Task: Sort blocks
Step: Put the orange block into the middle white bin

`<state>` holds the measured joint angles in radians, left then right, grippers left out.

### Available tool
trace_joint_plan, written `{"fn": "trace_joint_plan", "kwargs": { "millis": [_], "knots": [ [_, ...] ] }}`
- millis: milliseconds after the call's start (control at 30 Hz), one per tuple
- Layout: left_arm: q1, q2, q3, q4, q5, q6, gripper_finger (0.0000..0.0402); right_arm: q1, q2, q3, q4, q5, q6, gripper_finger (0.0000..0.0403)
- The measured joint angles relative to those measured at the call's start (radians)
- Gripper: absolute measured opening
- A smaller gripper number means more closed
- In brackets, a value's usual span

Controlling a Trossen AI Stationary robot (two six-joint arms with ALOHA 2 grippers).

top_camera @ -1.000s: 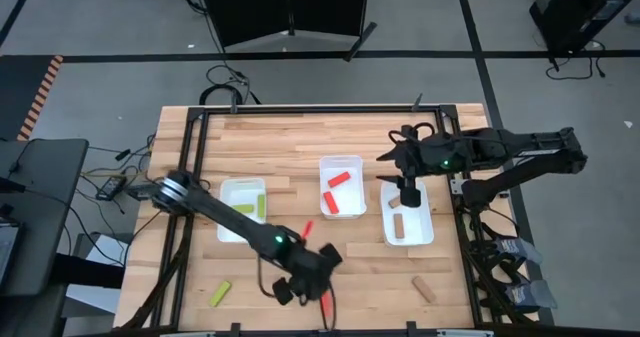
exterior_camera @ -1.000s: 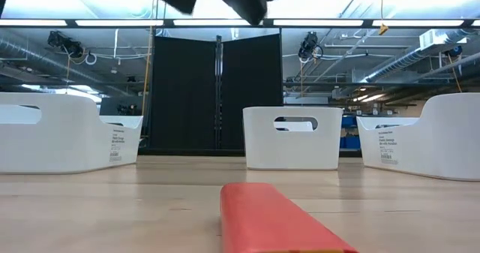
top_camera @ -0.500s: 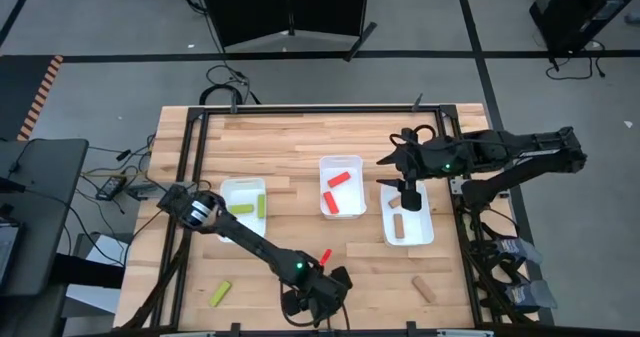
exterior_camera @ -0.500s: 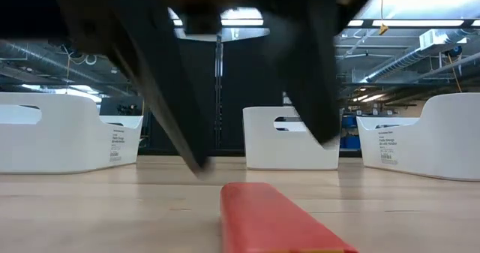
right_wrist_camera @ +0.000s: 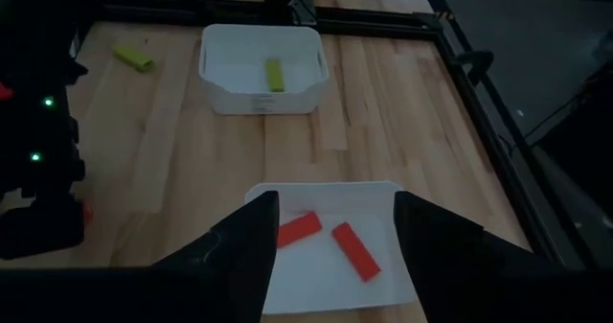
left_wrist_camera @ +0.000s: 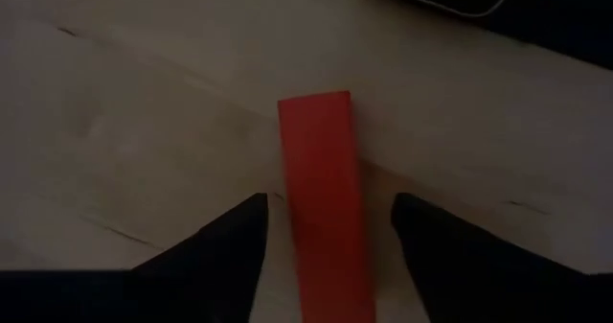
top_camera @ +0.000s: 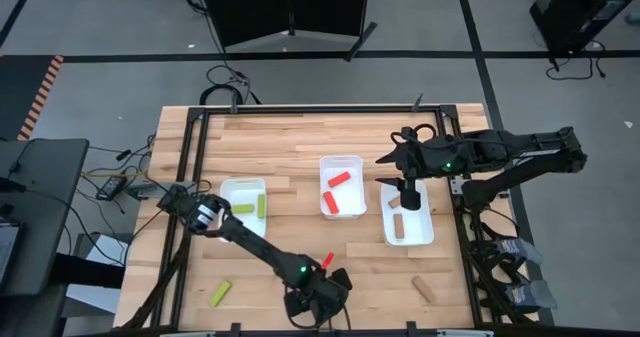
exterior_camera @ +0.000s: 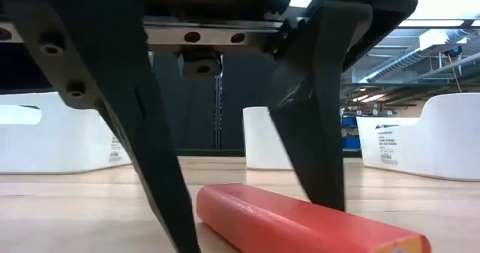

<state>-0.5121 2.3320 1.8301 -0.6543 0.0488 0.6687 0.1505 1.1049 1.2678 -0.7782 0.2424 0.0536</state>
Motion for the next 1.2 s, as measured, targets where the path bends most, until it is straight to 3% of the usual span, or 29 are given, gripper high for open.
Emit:
{"fn": "trace_joint_plan", "kwargs": {
  "millis": [333,633,833,1000,1100,1200],
  "knots": [
    [0.041,0.027,-0.001,-0.023,0.098,-0.093,0.0103,0.000,0.000,0.000,0.000,0.003,0.000,0.0217],
    [0.102,-0.022,0.045,-0.090,0.089,-0.181,0.0103,0.000,0.000,0.000,0.000,0.003,-0.011,0.0217],
    [0.161,-0.161,0.068,-0.088,0.008,-0.191,0.0103,0.000,0.001,0.000,-0.001,0.004,-0.027,0.0217],
    [0.263,-0.251,0.065,-0.123,-0.133,-0.243,0.0103,0.000,0.001,0.000,-0.001,0.048,-0.046,0.0217],
    [0.336,-0.279,0.069,-0.134,-0.217,-0.287,0.0103,0.000,0.001,0.000,0.000,0.061,-0.057,0.0217],
    [0.406,-0.270,0.064,-0.154,-0.230,-0.331,0.0103,0.003,0.001,0.000,0.001,0.064,-0.056,0.0217]
  ]
}}
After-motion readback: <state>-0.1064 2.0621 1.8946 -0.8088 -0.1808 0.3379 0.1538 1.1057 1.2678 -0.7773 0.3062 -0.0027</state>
